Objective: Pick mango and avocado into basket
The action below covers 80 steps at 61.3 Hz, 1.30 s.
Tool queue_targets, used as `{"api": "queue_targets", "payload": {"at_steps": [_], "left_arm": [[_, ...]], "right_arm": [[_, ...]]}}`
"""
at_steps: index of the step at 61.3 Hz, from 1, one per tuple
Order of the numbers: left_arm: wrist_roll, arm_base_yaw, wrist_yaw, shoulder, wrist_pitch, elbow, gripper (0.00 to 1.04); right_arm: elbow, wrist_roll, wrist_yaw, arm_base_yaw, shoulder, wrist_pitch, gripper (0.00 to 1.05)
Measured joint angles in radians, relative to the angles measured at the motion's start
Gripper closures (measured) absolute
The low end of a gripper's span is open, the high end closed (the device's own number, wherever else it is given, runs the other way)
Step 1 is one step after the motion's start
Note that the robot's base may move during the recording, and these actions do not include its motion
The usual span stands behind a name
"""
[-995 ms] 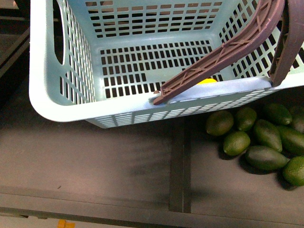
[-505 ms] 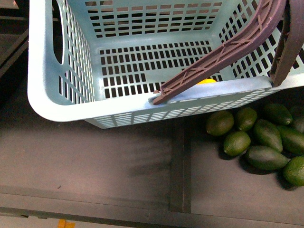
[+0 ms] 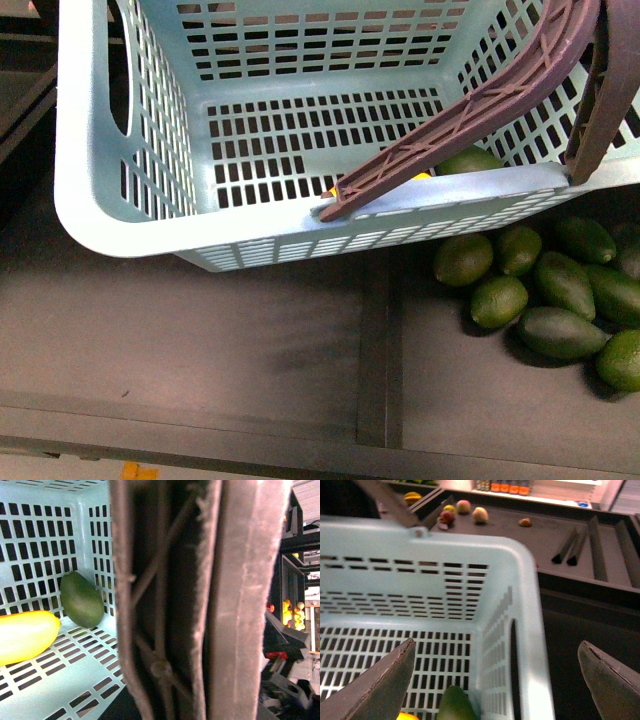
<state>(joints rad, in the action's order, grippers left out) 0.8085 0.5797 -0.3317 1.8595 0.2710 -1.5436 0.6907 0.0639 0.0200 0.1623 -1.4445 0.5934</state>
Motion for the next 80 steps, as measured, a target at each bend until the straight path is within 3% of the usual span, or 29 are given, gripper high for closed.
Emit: {"api": "queue_targets", "payload": {"at_steps": [6,10,14,40,80], "left_arm": [[0.000,0.000,0.001,0.000,0.000,0.000,0.90],[0.000,0.000,0.002,0.000,0.000,0.000,0.90],[0.000,0.000,0.001,0.000,0.000,0.000,0.90],[0.000,0.000,-0.001,0.000,0.000,0.000,0.90],[0.000,0.000,0.000,0.000,0.000,0.000,0.90]], "right_arm": [[-0.055,-0.053,-0.037,-0.064,0.072,0.004,0.10],[-0.173,-0.053,-0.073,-0.109,0.146,0.161,0.23],[-0.257,-0.053,-0.027,-0.143,0.204,0.219,0.35],[-0.496,-0.053,-0.020,-0.161,0.425,0.224,1.03],[-0.673,-0.056,-0.023,-0.161,0.759,0.064,1.03]]}}
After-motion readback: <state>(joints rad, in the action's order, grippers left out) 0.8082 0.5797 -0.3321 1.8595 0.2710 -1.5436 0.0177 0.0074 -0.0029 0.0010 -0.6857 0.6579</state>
